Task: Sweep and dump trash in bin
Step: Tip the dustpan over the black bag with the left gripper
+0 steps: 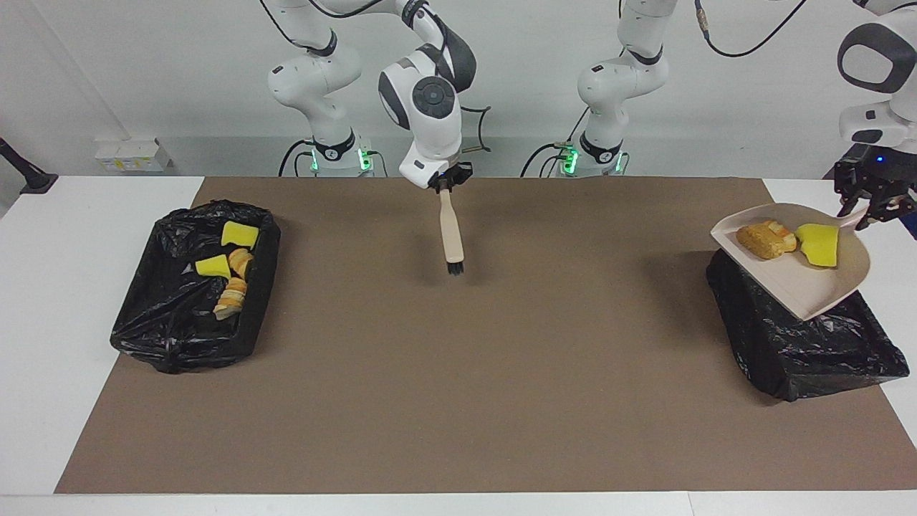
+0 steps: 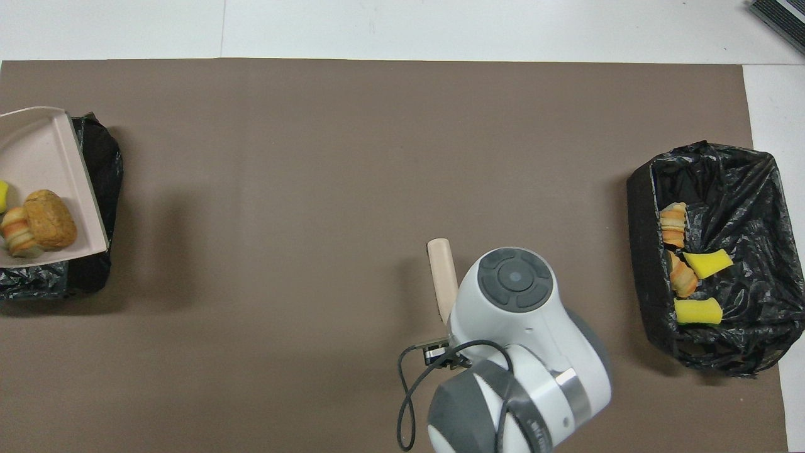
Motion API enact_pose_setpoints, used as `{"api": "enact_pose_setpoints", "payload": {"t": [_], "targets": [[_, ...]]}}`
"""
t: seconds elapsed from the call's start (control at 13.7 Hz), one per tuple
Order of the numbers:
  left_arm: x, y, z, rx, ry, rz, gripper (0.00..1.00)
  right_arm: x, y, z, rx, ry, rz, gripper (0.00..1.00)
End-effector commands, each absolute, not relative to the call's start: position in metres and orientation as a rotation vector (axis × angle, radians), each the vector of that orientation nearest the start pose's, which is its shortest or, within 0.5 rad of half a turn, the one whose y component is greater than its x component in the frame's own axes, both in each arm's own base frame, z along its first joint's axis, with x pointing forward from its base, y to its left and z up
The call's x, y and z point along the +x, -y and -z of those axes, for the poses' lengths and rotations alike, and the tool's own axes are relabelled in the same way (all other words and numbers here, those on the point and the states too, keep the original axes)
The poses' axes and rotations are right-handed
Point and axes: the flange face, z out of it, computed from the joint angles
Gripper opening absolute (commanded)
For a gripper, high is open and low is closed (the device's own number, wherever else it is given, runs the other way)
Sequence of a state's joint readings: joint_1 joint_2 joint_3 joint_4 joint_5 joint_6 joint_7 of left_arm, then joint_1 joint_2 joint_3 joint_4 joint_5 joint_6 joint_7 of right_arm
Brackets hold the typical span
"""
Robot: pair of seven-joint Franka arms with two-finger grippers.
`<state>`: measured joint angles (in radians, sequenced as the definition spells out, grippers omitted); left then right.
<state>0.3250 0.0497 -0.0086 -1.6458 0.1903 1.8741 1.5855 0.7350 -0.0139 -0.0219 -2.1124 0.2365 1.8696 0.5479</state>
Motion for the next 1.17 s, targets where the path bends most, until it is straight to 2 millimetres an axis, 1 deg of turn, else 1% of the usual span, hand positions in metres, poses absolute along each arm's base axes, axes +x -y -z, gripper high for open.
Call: {"api": "enact_pose_setpoints", "payload": {"t": [0.0, 0.07, 0.15, 0.22, 0.29, 0.37, 0.51, 0.59, 0.66, 0.73, 0.81, 0.88, 1.03, 1.1], "targets": [[0.572, -0.218, -0.607, -2.193, -1.734, -0.149, 0.00, 0.354, -0.382, -0.388, -3.074, 0.026, -0.480, 0.00], [0.574, -0.232, -0.602, -2.171, -1.712, -0.190, 0.00, 0.345, -0.395, -0.377, -3.092, -0.010, -0.487, 0.00], [0.575, -0.235, -0.604, -2.131, -1.690, -0.215, 0.00, 0.337, -0.408, -0.366, -3.101, -0.044, -0.473, 0.00], [0.577, -0.237, -0.597, -2.103, -1.677, -0.261, 0.00, 0.337, -0.413, -0.360, -3.100, -0.075, -0.454, 0.00], [0.577, -0.241, -0.595, -2.070, -1.664, -0.316, 0.00, 0.337, -0.414, -0.357, -3.101, -0.080, -0.451, 0.00], [0.579, -0.239, -0.592, -2.054, -1.657, -0.341, 0.00, 0.336, -0.415, -0.355, -3.102, -0.077, -0.452, 0.00], [0.583, -0.244, -0.585, -2.039, -1.640, -0.350, 0.00, 0.323, -0.417, -0.346, -3.107, -0.032, -0.479, 0.00], [0.585, -0.246, -0.584, -2.025, -1.638, -0.354, 0.00, 0.321, -0.419, -0.342, -3.096, -0.030, -0.462, 0.00], [0.588, -0.246, -0.585, -1.953, -1.637, -0.409, 0.00, 0.323, -0.422, -0.339, -3.077, -0.034, -0.427, 0.00], [0.590, -0.247, -0.580, -1.906, -1.640, -0.449, 0.00, 0.323, -0.423, -0.337, -3.077, -0.012, -0.429, 0.00], [0.590, -0.243, -0.563, -1.879, -1.655, -0.492, 0.00, 0.322, -0.424, -0.337, -3.074, 0.051, -0.433, 0.00], [0.588, -0.242, -0.559, -1.864, -1.631, -0.507, 0.00, 0.322, -0.423, -0.337, -3.072, 0.079, -0.434, 0.03], [0.586, -0.242, -0.556, -1.845, -1.612, -0.539, 0.00, 0.322, -0.423, -0.336, -3.067, 0.105, -0.437, 0.04], [0.583, -0.241, -0.548, -1.836, -1.602, -0.566, 0.00, 0.322, -0.422, -0.336, -3.067, 0.111, -0.446, 0.06]]}}
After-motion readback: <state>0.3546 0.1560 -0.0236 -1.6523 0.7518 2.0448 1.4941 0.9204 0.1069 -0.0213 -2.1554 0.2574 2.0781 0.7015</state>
